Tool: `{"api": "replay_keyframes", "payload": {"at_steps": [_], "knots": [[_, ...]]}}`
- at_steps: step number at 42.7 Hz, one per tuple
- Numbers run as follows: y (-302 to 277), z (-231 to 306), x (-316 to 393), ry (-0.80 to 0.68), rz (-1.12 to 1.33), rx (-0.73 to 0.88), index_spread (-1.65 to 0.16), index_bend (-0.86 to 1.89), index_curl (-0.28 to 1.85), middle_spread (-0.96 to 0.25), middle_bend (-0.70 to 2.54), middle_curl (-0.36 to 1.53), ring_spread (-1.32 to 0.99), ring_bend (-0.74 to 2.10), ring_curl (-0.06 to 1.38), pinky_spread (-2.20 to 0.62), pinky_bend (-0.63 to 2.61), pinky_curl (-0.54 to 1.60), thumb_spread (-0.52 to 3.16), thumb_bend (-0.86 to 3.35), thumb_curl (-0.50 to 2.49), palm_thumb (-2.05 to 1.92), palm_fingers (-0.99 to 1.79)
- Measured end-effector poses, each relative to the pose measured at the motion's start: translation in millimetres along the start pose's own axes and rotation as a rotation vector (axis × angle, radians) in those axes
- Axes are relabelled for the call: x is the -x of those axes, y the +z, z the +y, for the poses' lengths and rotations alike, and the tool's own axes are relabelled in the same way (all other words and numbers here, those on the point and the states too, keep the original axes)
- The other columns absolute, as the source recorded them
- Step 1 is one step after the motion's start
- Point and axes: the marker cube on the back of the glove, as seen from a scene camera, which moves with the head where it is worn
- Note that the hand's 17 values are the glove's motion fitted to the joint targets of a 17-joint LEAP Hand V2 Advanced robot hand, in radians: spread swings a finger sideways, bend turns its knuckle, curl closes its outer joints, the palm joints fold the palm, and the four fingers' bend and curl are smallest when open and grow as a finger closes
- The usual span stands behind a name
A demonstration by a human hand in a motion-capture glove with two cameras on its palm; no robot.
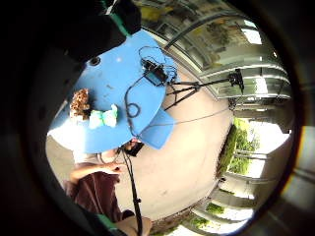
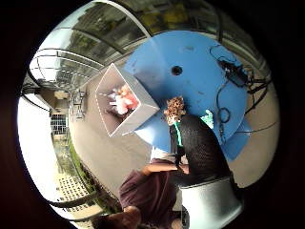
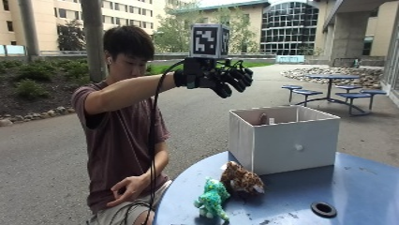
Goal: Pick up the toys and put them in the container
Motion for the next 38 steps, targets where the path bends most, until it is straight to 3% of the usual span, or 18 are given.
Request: {"api": "replay_keyframes", "payload": {"at_steps": [19,31,32,36,38], "knots": [[183,-2,-36,-0.054,0.009,0.159,-0.14,0.06,0.12,0.00,0.19,0.36,-0.04,0.56,0.36,0.02,0.96,0.36,1.36,-0.02,0.40,0.15,-0.18],[331,10,-9,-0.226,0.016,0.398,-0.15,0.11,0.15,-0.01,0.20,0.38,-0.04,0.48,0.34,0.00,0.77,0.32,1.33,0.01,0.39,0.18,-0.20],[339,10,-9,-0.233,0.016,0.383,-0.15,0.12,0.15,-0.02,0.21,0.39,-0.05,0.50,0.34,0.00,0.74,0.31,1.33,0.02,0.39,0.20,-0.15],[356,8,-8,-0.240,-0.025,0.250,-0.15,0.30,0.19,-0.08,0.59,0.49,-0.15,0.65,0.33,-0.05,0.49,0.21,1.43,0.15,0.43,0.42,0.55],[360,6,-9,-0.237,-0.062,0.183,-0.15,0.37,0.21,-0.11,0.66,0.51,-0.20,0.68,0.33,-0.08,0.42,0.18,1.45,0.18,0.44,0.48,0.70]]}}
